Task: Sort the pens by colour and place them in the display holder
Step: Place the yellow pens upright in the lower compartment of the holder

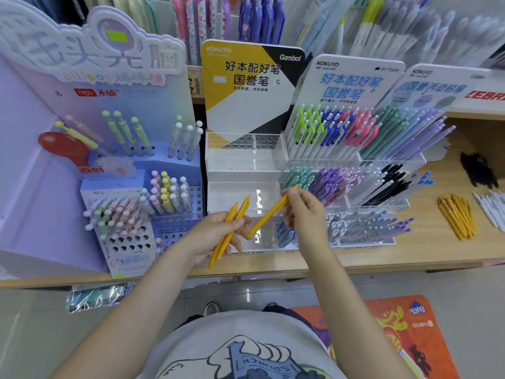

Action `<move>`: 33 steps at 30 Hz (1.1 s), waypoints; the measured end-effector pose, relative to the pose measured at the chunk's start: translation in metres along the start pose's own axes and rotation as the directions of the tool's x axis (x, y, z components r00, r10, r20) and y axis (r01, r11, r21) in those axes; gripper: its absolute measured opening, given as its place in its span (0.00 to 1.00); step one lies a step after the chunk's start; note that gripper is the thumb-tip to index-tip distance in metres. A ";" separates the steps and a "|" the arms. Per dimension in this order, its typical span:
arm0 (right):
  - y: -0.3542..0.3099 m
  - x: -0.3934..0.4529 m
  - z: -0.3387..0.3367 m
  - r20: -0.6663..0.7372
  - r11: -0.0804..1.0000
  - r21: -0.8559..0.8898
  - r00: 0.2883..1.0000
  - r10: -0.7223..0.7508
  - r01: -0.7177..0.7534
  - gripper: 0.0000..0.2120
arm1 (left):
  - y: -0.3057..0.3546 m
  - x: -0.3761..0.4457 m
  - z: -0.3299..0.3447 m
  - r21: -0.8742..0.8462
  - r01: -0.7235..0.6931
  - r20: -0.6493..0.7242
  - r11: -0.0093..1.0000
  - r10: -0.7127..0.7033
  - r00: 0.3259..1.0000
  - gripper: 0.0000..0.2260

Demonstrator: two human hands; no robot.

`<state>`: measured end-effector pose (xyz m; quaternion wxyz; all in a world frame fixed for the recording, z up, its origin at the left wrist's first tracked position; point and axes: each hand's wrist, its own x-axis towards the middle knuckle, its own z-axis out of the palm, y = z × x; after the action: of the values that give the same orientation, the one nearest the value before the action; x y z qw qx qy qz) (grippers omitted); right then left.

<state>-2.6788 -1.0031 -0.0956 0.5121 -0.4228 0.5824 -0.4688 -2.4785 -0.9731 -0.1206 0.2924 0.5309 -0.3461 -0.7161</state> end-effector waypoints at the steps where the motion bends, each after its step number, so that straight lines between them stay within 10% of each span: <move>1: 0.002 0.002 -0.007 -0.054 0.999 -0.025 0.998 -0.035 0.033 0.12 | -0.001 0.001 -0.002 0.007 -0.012 -0.033 1.000 0.012 0.999 0.10; 9: 0.041 0.005 -0.001 0.164 0.820 -0.524 0.972 -0.166 0.228 0.07 | 0.002 -0.001 -0.002 -0.100 -0.062 -0.096 0.993 0.053 0.994 0.10; 33: 0.063 0.010 0.015 0.301 0.675 -0.639 0.928 -0.222 0.369 0.07 | 0.000 -0.007 -0.016 -0.225 -0.093 -0.142 0.970 0.062 0.988 0.10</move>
<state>-2.6664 -1.0019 -0.1604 0.2919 -0.7146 0.5833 -0.2527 -2.4610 -0.9705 -0.1199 0.4025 0.5260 -0.2606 -0.7024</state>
